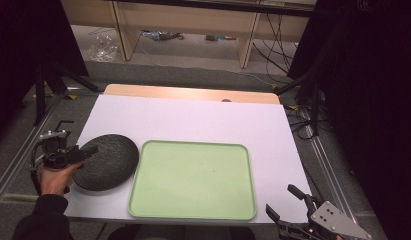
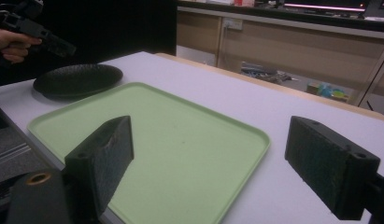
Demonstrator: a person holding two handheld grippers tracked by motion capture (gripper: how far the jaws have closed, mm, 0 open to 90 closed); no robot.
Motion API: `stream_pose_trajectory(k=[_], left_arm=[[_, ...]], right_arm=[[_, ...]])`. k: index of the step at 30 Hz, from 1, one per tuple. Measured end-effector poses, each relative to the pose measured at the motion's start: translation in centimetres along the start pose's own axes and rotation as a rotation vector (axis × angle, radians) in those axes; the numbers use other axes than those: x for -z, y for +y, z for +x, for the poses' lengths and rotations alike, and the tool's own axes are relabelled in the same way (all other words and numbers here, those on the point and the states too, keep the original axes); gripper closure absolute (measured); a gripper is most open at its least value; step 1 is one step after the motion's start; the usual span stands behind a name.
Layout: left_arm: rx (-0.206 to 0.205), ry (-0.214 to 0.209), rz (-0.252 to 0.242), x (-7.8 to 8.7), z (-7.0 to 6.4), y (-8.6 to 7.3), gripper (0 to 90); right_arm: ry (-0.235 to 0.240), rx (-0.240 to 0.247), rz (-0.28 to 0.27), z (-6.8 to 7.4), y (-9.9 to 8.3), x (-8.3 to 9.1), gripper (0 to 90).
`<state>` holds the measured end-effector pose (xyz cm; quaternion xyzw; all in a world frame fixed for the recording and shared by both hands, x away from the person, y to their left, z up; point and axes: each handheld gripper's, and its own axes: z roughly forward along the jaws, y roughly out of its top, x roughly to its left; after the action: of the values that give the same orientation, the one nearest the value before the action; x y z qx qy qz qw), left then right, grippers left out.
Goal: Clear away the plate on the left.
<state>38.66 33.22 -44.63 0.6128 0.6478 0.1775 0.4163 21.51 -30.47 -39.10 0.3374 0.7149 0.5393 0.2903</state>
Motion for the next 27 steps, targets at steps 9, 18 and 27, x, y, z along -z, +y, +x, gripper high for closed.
stream_pose_trajectory(k=[9, 18, 27], left_arm=[[0.047, -0.015, 0.048, 0.2, 2.0, 0.1, 23.7], [0.174, -0.060, 0.067, 0.4, 4.8, -0.4, 24.6], [0.203, -0.029, 0.122, -0.2, 5.5, -0.6, 27.0]], right_arm=[[-0.002, 0.001, 0.000, 0.0, 0.0, 0.0, 16.3], [-0.002, -0.006, 0.010, 0.1, 0.0, 0.0, 16.3], [-0.003, -0.015, 0.019, 0.2, 0.0, 0.1, 16.3]])
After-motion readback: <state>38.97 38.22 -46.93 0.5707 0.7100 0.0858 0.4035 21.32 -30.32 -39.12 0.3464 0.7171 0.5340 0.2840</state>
